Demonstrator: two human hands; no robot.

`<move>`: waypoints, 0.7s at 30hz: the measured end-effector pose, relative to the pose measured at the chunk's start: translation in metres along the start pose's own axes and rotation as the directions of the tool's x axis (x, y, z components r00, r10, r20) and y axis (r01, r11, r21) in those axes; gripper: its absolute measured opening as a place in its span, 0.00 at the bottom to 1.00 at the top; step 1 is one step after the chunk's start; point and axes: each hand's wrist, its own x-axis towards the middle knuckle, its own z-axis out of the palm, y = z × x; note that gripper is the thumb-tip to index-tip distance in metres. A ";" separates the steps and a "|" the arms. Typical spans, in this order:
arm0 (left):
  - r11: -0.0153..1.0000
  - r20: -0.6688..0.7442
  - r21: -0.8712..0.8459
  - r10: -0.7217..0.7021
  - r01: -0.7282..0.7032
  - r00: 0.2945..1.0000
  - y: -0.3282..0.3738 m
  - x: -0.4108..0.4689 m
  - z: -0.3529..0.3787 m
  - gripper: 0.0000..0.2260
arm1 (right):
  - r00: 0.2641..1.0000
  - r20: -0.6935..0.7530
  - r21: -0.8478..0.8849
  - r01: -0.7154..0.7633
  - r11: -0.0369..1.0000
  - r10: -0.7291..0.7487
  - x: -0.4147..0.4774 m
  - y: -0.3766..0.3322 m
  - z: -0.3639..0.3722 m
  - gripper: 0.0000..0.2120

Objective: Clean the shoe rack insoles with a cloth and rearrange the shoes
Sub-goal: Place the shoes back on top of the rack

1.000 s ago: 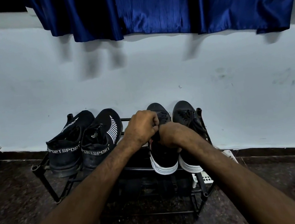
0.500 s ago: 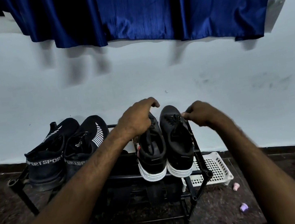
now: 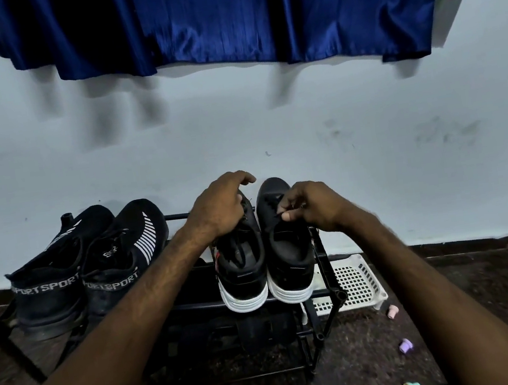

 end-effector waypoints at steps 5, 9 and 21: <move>0.974 0.124 0.179 0.119 -0.140 0.985 0.018 -0.006 0.017 0.10 | 0.977 0.167 0.060 0.124 0.990 -0.133 -0.016 0.006 -0.020 0.09; 0.958 0.084 0.254 0.118 -0.136 0.989 0.032 -0.010 0.028 0.09 | 0.997 -0.069 0.086 0.044 0.995 -0.038 -0.015 0.009 -0.030 0.07; 0.997 -0.114 -0.074 -0.046 0.037 0.992 0.022 -0.006 -0.006 0.09 | 0.997 -0.073 0.007 -0.034 0.999 0.034 -0.013 0.004 -0.008 0.08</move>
